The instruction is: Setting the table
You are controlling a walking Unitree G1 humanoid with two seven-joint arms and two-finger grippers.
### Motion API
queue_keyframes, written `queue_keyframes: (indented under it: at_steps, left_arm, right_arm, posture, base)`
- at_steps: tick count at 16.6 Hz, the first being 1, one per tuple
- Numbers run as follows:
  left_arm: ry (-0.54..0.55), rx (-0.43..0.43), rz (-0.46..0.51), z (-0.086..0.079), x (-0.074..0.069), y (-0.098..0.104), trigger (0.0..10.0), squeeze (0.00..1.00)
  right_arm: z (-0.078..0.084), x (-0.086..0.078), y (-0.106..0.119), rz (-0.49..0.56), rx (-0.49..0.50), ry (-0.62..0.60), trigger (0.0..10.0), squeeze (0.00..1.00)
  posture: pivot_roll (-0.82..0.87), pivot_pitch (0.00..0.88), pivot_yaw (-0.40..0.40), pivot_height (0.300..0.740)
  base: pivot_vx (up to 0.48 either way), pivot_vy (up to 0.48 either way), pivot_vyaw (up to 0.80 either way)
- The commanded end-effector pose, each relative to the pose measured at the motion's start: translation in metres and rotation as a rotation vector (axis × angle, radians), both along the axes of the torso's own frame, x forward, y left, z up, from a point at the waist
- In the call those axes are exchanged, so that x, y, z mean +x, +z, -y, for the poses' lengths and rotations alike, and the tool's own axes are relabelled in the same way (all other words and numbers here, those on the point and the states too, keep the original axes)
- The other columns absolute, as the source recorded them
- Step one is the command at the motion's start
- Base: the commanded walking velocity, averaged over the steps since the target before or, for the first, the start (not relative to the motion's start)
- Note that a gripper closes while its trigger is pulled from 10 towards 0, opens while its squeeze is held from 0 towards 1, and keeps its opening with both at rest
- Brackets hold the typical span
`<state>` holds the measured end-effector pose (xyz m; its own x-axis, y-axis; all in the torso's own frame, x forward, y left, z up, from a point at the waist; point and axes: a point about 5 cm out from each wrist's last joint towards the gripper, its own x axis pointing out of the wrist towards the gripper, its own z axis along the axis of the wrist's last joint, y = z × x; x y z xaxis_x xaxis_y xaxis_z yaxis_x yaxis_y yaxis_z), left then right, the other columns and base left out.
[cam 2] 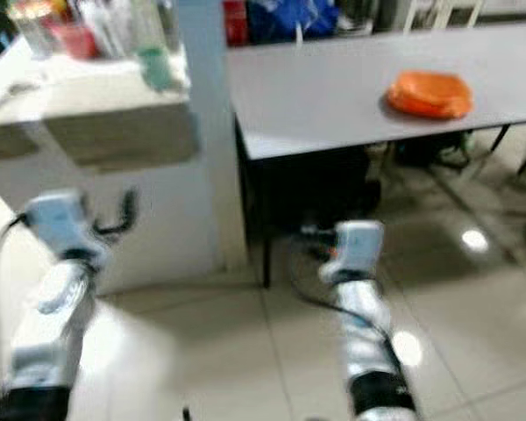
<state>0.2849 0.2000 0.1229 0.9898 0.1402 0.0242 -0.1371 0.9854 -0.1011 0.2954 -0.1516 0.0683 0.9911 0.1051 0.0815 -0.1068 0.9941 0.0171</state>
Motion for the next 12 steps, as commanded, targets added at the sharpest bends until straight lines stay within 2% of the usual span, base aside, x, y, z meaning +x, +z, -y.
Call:
queue_keyframes:
  at_steps: [1, 7, 9, 12]
  left_arm:
    - [-0.007, -0.002, 0.005, 0.004, 0.003, 0.003, 10.0, 0.0]
    - [0.012, 0.007, 0.0, 0.003, 0.005, 0.003, 10.0, 0.0]
    - [0.01, 0.057, 0.035, 0.005, 0.005, 0.008, 10.0, 0.0]
    - [0.009, 0.081, 0.046, 0.005, 0.007, 0.011, 10.0, 0.0]
  right_arm:
    - [0.006, 0.001, 0.002, 0.01, -0.013, -0.008, 10.0, 0.0]
    - [0.009, 0.001, 0.001, 0.003, -0.021, -0.004, 10.0, 0.0]
    - [0.003, 0.004, 0.014, 0.074, -0.042, 0.029, 10.0, 0.0]
    - [-0.012, 0.009, 0.031, 0.162, -0.058, 0.086, 10.0, 0.0]
  posture:
    - [-0.1, 0.0, 0.088, 0.74]
    - [-0.11, 0.0, 0.073, 0.74]
    - [-0.11, 0.0, 0.071, 0.74]
    - [-0.11, 0.0, 0.072, 0.74]
  base:
    - [0.0, 0.48, 0.0]
    - [0.0, 0.48, 0.0]
    - [0.0, 0.0, 0.0]
    - [0.395, 0.271, 0.0]
